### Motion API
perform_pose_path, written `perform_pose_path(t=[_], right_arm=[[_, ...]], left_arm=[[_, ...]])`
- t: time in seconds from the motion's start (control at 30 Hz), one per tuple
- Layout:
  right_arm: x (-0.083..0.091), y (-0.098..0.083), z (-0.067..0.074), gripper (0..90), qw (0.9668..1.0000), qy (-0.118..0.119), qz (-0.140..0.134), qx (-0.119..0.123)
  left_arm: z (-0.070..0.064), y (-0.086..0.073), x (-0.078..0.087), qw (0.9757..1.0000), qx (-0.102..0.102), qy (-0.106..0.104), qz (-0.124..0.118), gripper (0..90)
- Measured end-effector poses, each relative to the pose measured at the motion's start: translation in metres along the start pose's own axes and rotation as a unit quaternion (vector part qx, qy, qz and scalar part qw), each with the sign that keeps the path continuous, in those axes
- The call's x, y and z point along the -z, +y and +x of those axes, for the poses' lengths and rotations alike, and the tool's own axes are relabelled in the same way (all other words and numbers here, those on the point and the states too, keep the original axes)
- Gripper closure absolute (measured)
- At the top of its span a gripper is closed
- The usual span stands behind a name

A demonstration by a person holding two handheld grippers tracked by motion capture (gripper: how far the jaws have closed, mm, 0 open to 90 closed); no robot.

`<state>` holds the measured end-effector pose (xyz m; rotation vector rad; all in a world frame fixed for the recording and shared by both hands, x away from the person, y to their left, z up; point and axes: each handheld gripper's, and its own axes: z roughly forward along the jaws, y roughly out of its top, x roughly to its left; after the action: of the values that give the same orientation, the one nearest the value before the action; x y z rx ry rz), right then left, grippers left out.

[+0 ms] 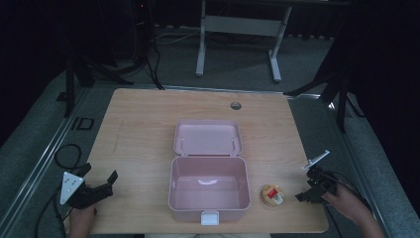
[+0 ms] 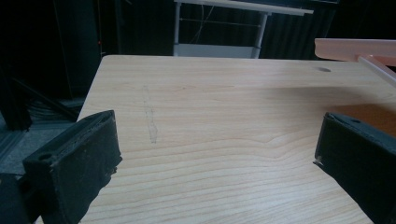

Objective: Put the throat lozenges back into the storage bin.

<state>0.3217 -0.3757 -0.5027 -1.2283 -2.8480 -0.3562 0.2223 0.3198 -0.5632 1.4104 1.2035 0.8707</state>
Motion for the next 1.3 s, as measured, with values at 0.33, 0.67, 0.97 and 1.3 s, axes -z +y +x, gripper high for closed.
perform_pose_path(t=[0.33, 0.67, 0.97, 1.3], right_arm=[[-0.009, 0.007, 0.014, 13.8, 0.9878, 0.04, 0.097, 0.115], [-0.012, 0.019, 0.029, 14.5, 0.9669, 0.053, 0.152, 0.198], [-0.014, 0.035, 0.052, 15.2, 0.9463, 0.031, 0.159, 0.28], [-0.021, 0.058, 0.065, 15.3, 0.9372, 0.017, 0.152, 0.313]], left_arm=[[0.0, 0.0, 0.0, 1.0, 0.003, -0.005, 0.001, 0.3], [0.001, 0.0, 0.0, 1.0, 0.003, -0.008, 0.001, 0.3], [0.001, 0.0, 0.0, 0.9999, 0.006, -0.015, 0.001, 0.3], [0.002, 0.0, 0.0, 0.9998, 0.008, -0.02, 0.001, 0.3]])
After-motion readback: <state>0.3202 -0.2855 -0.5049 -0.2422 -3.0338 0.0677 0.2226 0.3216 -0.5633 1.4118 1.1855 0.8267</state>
